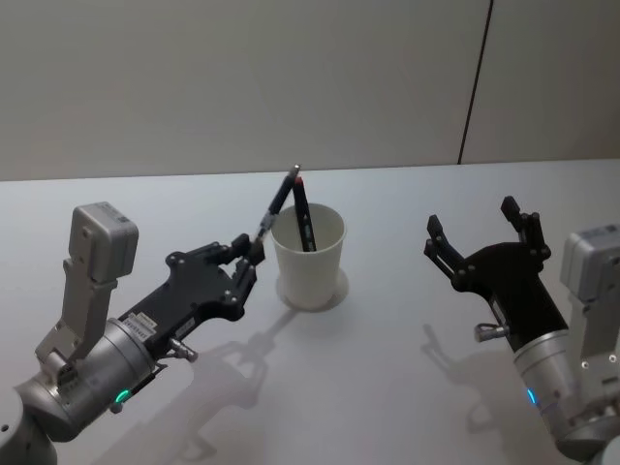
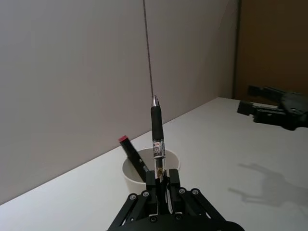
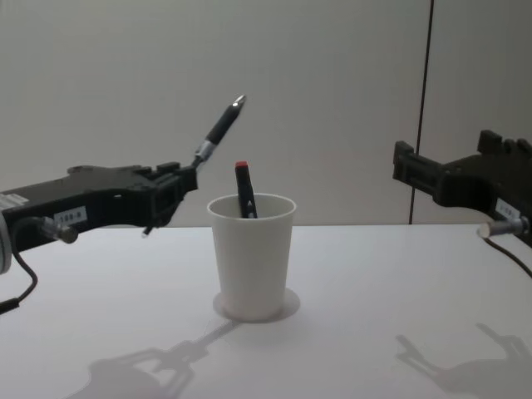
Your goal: Place the pen into the pen holder.
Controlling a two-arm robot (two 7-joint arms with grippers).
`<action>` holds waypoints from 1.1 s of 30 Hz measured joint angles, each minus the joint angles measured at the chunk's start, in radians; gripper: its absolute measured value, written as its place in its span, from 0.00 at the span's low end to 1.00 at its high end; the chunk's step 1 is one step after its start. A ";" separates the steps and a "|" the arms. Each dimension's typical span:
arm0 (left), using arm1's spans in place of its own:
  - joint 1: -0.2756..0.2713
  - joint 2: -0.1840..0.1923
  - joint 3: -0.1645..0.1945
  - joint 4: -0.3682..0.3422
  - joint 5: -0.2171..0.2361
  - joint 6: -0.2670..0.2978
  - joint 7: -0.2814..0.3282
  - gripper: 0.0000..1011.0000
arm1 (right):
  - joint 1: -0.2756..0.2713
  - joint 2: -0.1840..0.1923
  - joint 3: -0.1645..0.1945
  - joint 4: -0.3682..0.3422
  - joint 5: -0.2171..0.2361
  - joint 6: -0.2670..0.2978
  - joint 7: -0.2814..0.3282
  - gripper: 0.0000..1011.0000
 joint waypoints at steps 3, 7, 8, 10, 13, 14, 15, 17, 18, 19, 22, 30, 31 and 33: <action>-0.011 0.002 0.000 0.018 -0.013 -0.017 -0.057 0.17 | 0.000 0.000 0.000 0.000 0.000 0.000 0.000 0.99; -0.032 0.005 0.000 0.050 -0.034 -0.041 -0.140 0.17 | 0.000 0.000 0.000 0.000 0.000 0.000 0.000 0.99; -0.036 0.005 0.000 0.055 -0.038 -0.044 -0.153 0.17 | 0.000 0.000 0.000 0.000 0.000 0.000 0.000 0.99; -0.047 0.006 0.000 0.071 -0.050 -0.054 -0.194 0.17 | 0.000 0.000 0.000 0.000 0.000 0.000 0.000 0.99; -0.064 0.006 0.001 0.097 -0.069 -0.068 -0.253 0.17 | 0.000 0.000 0.000 0.000 0.000 0.000 0.000 0.99; -0.068 0.006 0.001 0.103 -0.074 -0.071 -0.266 0.17 | 0.000 0.000 0.000 0.000 0.000 0.000 0.000 0.99; -0.072 0.005 0.001 0.110 -0.079 -0.075 -0.282 0.17 | 0.000 0.000 0.000 0.000 0.000 0.000 0.000 0.99; -0.086 0.004 0.002 0.132 -0.094 -0.083 -0.323 0.17 | 0.000 0.000 0.000 0.000 0.000 0.000 0.000 0.99; -0.090 0.003 0.003 0.138 -0.101 -0.086 -0.341 0.17 | 0.000 0.000 0.000 0.000 0.000 0.000 0.000 0.99; -0.094 0.003 0.003 0.145 -0.104 -0.088 -0.350 0.17 | 0.000 0.000 0.000 0.000 0.000 0.000 0.000 0.99; -0.118 -0.001 0.006 0.180 -0.132 -0.102 -0.423 0.17 | 0.000 0.000 0.000 0.000 0.000 0.000 0.000 0.99; -0.158 -0.008 0.012 0.241 -0.178 -0.126 -0.546 0.17 | 0.000 0.000 0.000 0.000 0.000 0.000 0.000 0.99; -0.162 -0.008 0.012 0.246 -0.181 -0.128 -0.554 0.17 | 0.000 0.000 0.000 0.000 0.000 0.000 0.000 0.99; -0.170 -0.009 0.013 0.258 -0.191 -0.133 -0.577 0.17 | 0.000 0.000 0.000 0.000 0.000 0.000 0.000 0.99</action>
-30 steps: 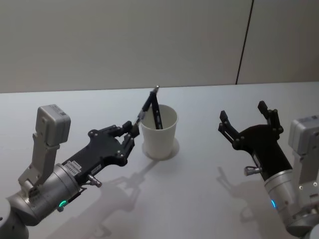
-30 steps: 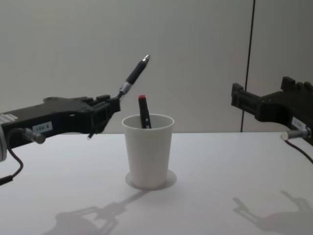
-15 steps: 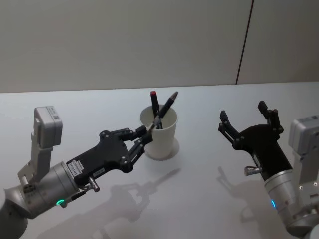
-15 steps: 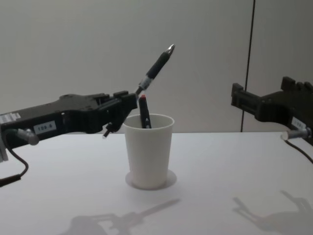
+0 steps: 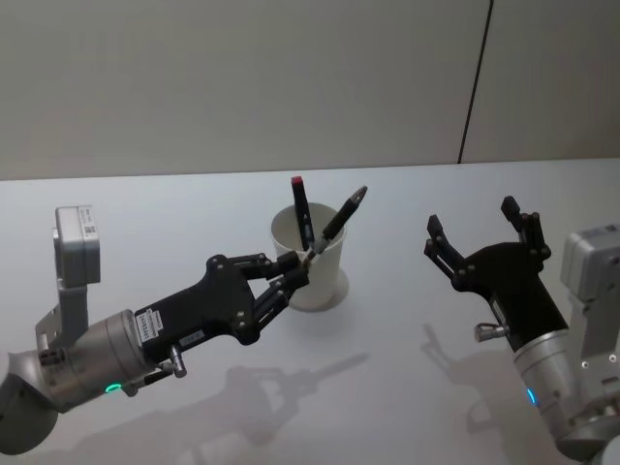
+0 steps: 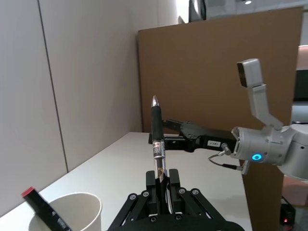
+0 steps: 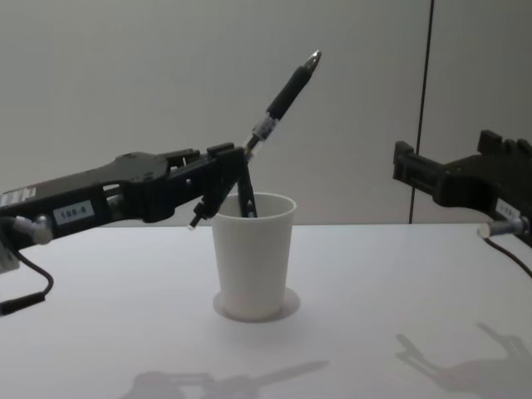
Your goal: Place the pen into the pen holder.
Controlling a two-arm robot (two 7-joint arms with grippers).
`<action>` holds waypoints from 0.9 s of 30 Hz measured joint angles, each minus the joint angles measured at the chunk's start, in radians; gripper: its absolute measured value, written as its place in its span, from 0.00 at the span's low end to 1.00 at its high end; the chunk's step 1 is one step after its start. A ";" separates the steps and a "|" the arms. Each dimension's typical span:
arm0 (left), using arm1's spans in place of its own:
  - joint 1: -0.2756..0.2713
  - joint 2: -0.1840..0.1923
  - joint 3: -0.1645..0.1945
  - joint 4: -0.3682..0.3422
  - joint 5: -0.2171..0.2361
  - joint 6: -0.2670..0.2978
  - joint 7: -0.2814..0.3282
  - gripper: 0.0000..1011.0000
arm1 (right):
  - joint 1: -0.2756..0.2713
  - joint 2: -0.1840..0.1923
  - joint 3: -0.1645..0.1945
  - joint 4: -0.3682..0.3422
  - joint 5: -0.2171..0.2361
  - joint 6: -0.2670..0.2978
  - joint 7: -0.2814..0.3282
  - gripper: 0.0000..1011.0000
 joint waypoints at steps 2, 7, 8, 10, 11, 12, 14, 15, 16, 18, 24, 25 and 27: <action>-0.007 -0.001 0.001 0.010 -0.007 -0.004 -0.019 0.17 | 0.000 0.000 0.000 0.000 0.000 0.000 0.000 0.99; -0.017 -0.003 0.003 0.027 -0.019 -0.011 -0.052 0.17 | 0.000 0.000 0.000 0.000 0.000 0.000 0.000 0.99; -0.017 -0.003 0.003 0.027 -0.019 -0.011 -0.052 0.17 | 0.000 0.000 0.000 0.000 0.000 0.000 0.000 0.99; -0.021 -0.004 0.003 0.032 -0.023 -0.013 -0.063 0.17 | 0.000 0.000 0.000 0.000 0.000 0.000 0.001 0.99; -0.023 -0.004 0.004 0.035 -0.025 -0.014 -0.068 0.17 | 0.000 0.000 0.000 0.000 0.000 -0.001 0.002 0.99; -0.024 -0.004 0.004 0.037 -0.026 -0.015 -0.071 0.17 | 0.000 0.000 0.000 0.000 0.000 -0.002 0.005 0.99; -0.026 -0.004 0.004 0.039 -0.028 -0.016 -0.076 0.17 | 0.000 0.001 0.001 0.000 0.003 -0.006 0.014 0.99; -0.027 -0.004 0.004 0.042 -0.030 -0.017 -0.081 0.17 | 0.000 0.001 0.002 0.000 0.004 -0.008 0.018 0.99; -0.029 -0.005 0.004 0.044 -0.031 -0.018 -0.084 0.17 | 0.000 0.002 0.002 0.001 0.009 -0.012 0.028 0.99; -0.030 -0.005 0.004 0.045 -0.033 -0.018 -0.088 0.17 | 0.000 0.003 0.003 0.002 0.013 -0.016 0.042 0.99; -0.033 -0.005 0.005 0.050 -0.036 -0.020 -0.097 0.17 | 0.002 0.009 0.006 0.005 0.037 -0.034 0.108 0.99; -0.034 -0.005 0.005 0.052 -0.037 -0.021 -0.099 0.17 | 0.003 0.010 0.007 0.006 0.044 -0.038 0.126 0.99; -0.034 -0.005 0.005 0.052 -0.038 -0.021 -0.101 0.17 | 0.004 0.012 0.008 0.007 0.053 -0.043 0.148 0.99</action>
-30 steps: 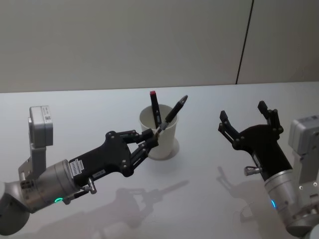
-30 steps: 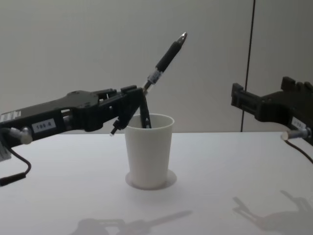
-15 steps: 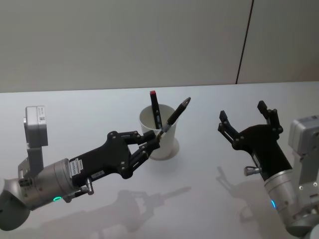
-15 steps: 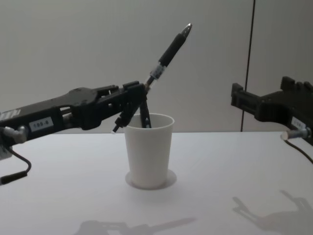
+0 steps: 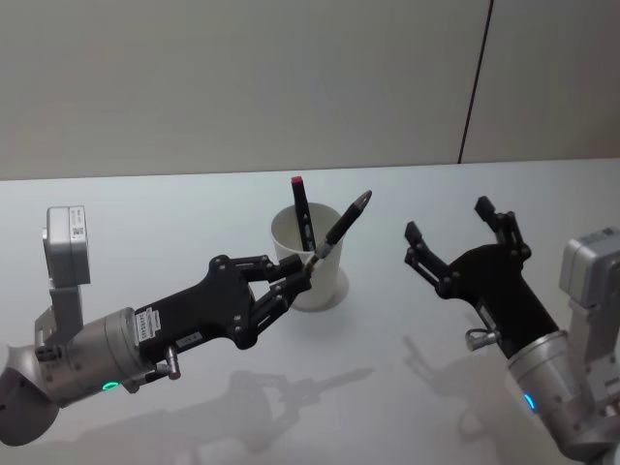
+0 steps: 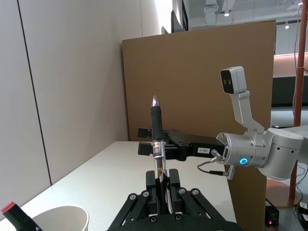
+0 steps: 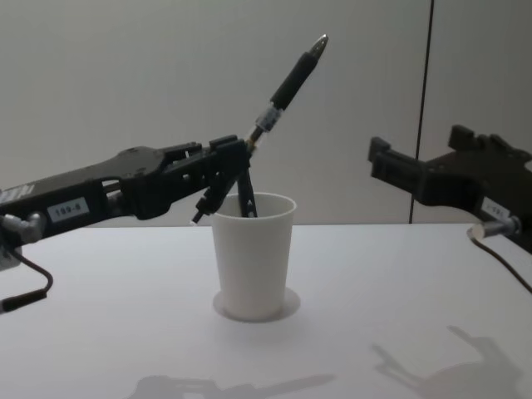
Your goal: Place the pen into the pen holder.
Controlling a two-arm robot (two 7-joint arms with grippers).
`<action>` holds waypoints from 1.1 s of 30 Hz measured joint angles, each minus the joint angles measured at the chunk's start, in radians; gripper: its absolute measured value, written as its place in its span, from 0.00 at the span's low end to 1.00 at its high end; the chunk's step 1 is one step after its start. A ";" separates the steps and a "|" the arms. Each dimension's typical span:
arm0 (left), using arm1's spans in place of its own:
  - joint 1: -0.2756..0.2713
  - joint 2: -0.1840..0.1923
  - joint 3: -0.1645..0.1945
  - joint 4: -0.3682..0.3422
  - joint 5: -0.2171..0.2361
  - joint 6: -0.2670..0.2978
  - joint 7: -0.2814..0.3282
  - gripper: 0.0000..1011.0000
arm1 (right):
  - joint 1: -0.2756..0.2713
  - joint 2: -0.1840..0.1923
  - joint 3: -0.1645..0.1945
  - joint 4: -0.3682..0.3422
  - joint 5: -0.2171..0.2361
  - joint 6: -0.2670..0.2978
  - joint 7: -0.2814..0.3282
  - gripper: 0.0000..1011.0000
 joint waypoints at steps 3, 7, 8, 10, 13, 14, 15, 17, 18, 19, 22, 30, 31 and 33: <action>-0.001 0.000 0.000 0.002 -0.001 0.000 -0.003 0.17 | 0.001 0.002 0.001 0.002 0.013 -0.006 0.030 0.99; -0.002 -0.001 0.000 0.003 -0.002 -0.001 -0.006 0.17 | 0.005 0.005 0.002 0.005 0.042 -0.017 0.097 0.99; -0.002 -0.001 0.000 0.004 -0.002 -0.001 -0.007 0.17 | 0.006 0.005 0.002 0.006 0.047 -0.019 0.107 0.99; -0.002 -0.001 0.000 0.004 -0.003 -0.001 -0.008 0.17 | 0.008 0.007 0.002 0.008 0.063 -0.024 0.144 0.99; -0.003 -0.001 0.000 0.005 -0.003 -0.002 -0.009 0.17 | 0.011 0.009 0.003 0.011 0.087 -0.029 0.193 0.99; -0.003 -0.001 0.000 0.005 -0.003 -0.002 -0.009 0.17 | 0.013 0.010 0.003 0.013 0.099 -0.031 0.216 0.99; -0.003 -0.001 0.000 0.005 -0.003 -0.002 -0.009 0.17 | 0.013 0.010 0.003 0.013 0.099 -0.031 0.216 0.99; -0.003 -0.001 0.000 0.005 -0.004 -0.002 -0.010 0.17 | 0.016 0.011 0.003 0.016 0.118 -0.034 0.252 0.99; -0.003 -0.001 0.000 0.005 -0.004 -0.002 -0.010 0.17 | 0.016 0.011 0.003 0.016 0.124 -0.035 0.263 0.99; -0.003 -0.001 0.000 0.005 -0.004 -0.002 -0.010 0.17 | 0.018 0.012 0.003 0.018 0.139 -0.037 0.287 0.99; -0.003 -0.001 0.000 0.006 -0.004 -0.002 -0.011 0.17 | 0.022 0.013 0.003 0.023 0.169 -0.039 0.342 0.99; -0.004 -0.001 0.000 0.007 -0.005 -0.002 -0.012 0.17 | 0.035 0.012 0.003 0.039 0.252 -0.040 0.469 0.99; -0.004 -0.001 0.000 0.007 -0.005 -0.002 -0.012 0.17 | 0.038 0.012 0.002 0.043 0.272 -0.039 0.497 0.99; -0.004 -0.001 0.000 0.007 -0.005 -0.002 -0.012 0.17 | 0.044 0.010 0.002 0.051 0.301 -0.036 0.534 0.99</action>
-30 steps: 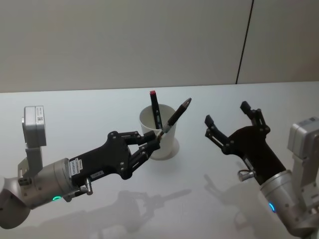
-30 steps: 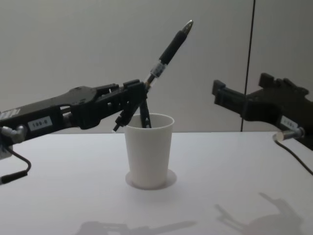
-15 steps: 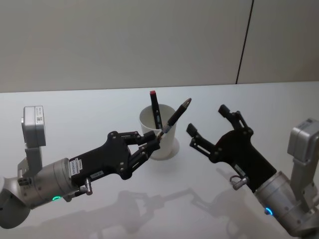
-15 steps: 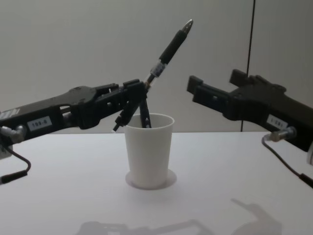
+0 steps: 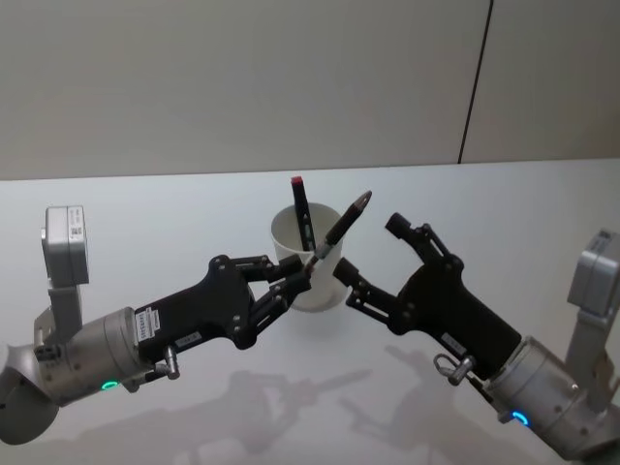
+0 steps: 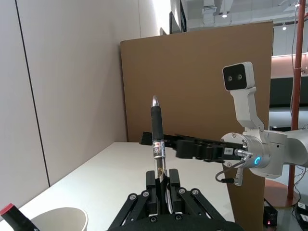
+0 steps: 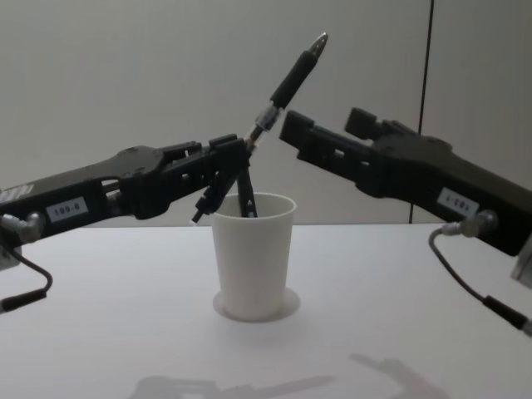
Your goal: Place the pen into the pen holder.
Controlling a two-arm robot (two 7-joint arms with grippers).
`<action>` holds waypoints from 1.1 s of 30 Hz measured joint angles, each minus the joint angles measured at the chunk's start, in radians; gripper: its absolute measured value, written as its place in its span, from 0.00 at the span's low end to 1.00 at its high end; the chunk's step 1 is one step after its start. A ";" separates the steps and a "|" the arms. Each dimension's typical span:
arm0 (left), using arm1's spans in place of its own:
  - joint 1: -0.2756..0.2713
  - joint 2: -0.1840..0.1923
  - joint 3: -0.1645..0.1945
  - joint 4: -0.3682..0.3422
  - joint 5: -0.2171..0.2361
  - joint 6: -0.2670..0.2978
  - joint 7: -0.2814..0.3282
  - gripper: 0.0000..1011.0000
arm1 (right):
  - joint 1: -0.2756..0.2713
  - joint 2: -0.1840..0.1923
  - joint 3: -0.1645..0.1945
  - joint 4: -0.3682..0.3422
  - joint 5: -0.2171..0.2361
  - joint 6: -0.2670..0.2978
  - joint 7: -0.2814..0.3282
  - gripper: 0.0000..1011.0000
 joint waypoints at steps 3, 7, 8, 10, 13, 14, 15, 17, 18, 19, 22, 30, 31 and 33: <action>0.000 0.000 0.000 0.000 0.000 0.000 0.000 0.17 | 0.007 -0.003 -0.001 0.010 0.030 0.004 0.037 0.99; 0.000 0.000 0.000 0.000 0.000 0.000 -0.001 0.17 | 0.020 -0.010 -0.002 0.029 0.086 0.014 0.101 0.99; 0.000 0.000 0.000 0.000 0.000 0.000 -0.001 0.17 | 0.026 -0.013 -0.002 0.038 0.113 0.019 0.129 0.99; 0.000 0.000 0.000 0.000 0.000 0.000 -0.001 0.17 | 0.033 -0.017 -0.002 0.048 0.139 0.025 0.155 0.99; 0.000 0.000 0.000 0.000 0.000 0.000 -0.001 0.17 | 0.048 -0.026 -0.003 0.069 0.192 0.035 0.203 0.99; 0.000 0.000 0.000 0.000 0.000 0.000 -0.001 0.17 | 0.050 -0.028 -0.003 0.073 0.202 0.037 0.211 0.99; 0.000 0.000 0.000 0.000 0.000 0.000 -0.001 0.17 | 0.053 -0.029 -0.003 0.077 0.212 0.039 0.220 0.99; 0.000 0.000 0.000 0.000 0.000 0.000 -0.001 0.17 | 0.059 -0.033 -0.003 0.086 0.230 0.043 0.235 0.99; 0.000 0.000 0.000 0.000 0.000 0.000 -0.001 0.17 | 0.064 -0.036 -0.003 0.094 0.251 0.047 0.250 0.99; 0.000 0.000 0.000 0.000 0.000 0.000 -0.001 0.17 | 0.066 -0.037 -0.003 0.097 0.259 0.049 0.256 0.99; 0.000 0.000 0.000 0.000 0.000 0.000 -0.001 0.17 | 0.076 -0.042 -0.002 0.111 0.292 0.057 0.277 0.99; 0.000 0.000 0.000 0.000 0.000 0.000 -0.001 0.17 | 0.098 -0.054 -0.002 0.145 0.351 0.076 0.311 0.99; 0.000 0.000 0.000 0.000 0.000 0.000 -0.001 0.17 | 0.099 -0.056 -0.003 0.148 0.355 0.078 0.313 0.99; 0.000 0.000 0.000 0.000 0.000 0.000 -0.001 0.17 | 0.105 -0.059 -0.004 0.157 0.362 0.083 0.317 0.99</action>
